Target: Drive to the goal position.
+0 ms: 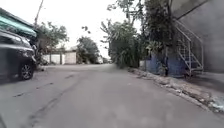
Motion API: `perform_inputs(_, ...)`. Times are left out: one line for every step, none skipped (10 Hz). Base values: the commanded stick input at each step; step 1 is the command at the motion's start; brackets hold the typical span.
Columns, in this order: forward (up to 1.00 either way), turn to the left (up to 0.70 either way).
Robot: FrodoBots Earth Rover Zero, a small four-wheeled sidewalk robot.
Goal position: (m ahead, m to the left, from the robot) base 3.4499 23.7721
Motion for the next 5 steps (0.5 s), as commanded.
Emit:
perform_inputs(1.00,0.04)
perform_inputs(1.00,0.00)
perform_inputs(1.00,0.00)
perform_inputs(1.00,0.00)
perform_inputs(1.00,0.05)
